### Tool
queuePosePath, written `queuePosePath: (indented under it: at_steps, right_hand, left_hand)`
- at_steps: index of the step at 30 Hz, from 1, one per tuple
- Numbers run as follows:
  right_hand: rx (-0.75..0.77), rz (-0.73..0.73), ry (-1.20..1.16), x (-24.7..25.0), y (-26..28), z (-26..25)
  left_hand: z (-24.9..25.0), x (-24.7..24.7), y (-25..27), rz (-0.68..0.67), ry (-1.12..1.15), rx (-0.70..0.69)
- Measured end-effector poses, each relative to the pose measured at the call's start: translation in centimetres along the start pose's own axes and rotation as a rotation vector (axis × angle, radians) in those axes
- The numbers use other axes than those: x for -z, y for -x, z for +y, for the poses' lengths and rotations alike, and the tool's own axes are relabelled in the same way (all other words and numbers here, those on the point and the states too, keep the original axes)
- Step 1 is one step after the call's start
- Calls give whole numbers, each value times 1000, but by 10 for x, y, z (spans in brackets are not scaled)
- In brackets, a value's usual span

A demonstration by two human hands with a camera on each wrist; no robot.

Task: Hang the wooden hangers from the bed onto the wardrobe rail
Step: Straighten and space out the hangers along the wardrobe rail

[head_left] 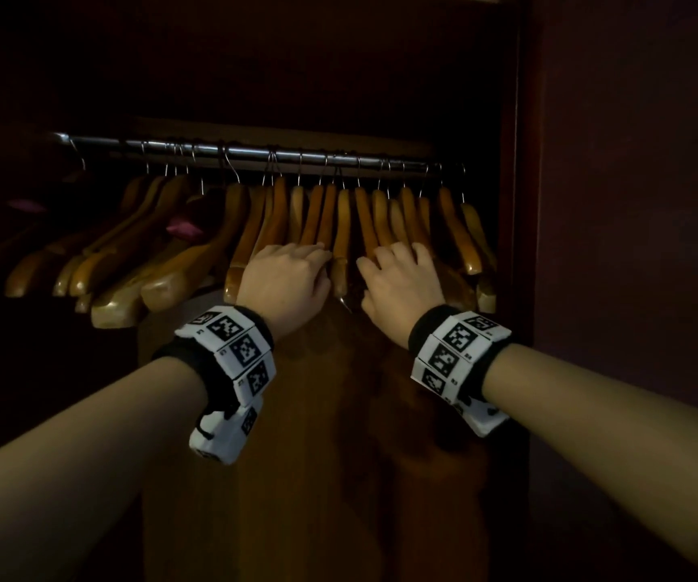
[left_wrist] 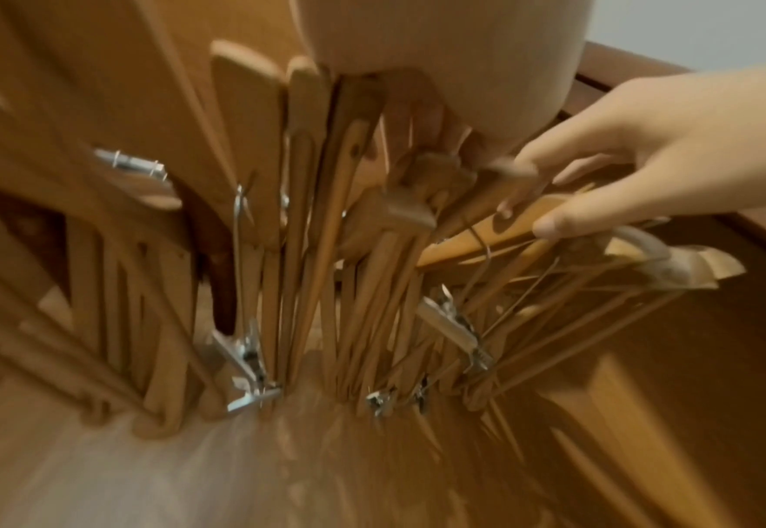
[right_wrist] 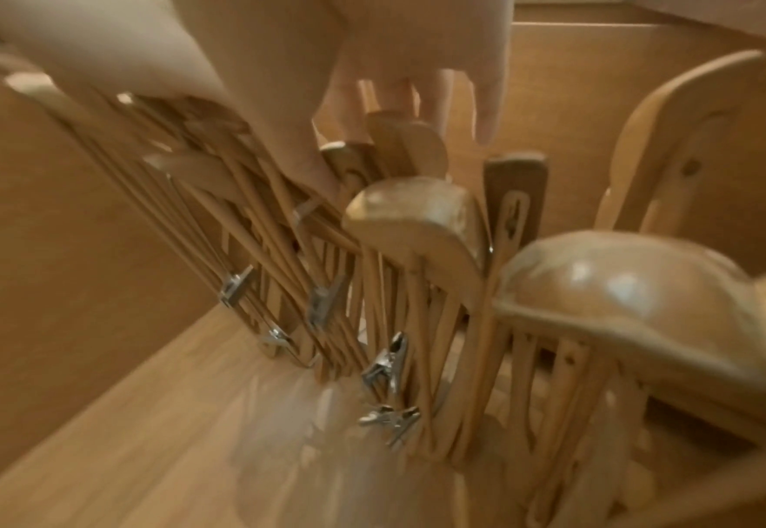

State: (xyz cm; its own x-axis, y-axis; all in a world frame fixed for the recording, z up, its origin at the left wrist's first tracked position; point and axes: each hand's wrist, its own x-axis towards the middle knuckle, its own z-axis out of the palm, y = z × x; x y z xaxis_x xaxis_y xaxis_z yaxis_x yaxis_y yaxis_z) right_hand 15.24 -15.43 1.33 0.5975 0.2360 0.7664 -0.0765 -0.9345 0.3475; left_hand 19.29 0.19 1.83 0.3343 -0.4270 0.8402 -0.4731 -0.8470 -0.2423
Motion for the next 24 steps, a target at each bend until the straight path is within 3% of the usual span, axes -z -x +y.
queuePosePath:
  at_steps: [13,24]
  right_hand:
    - [-28,-11,11,9,-22,-33]
    - [-119,23,45,18,-47,-19]
  left_hand:
    - [-22,-11,8,104,61,-77]
    - [-39,-16,14,162,13,-79]
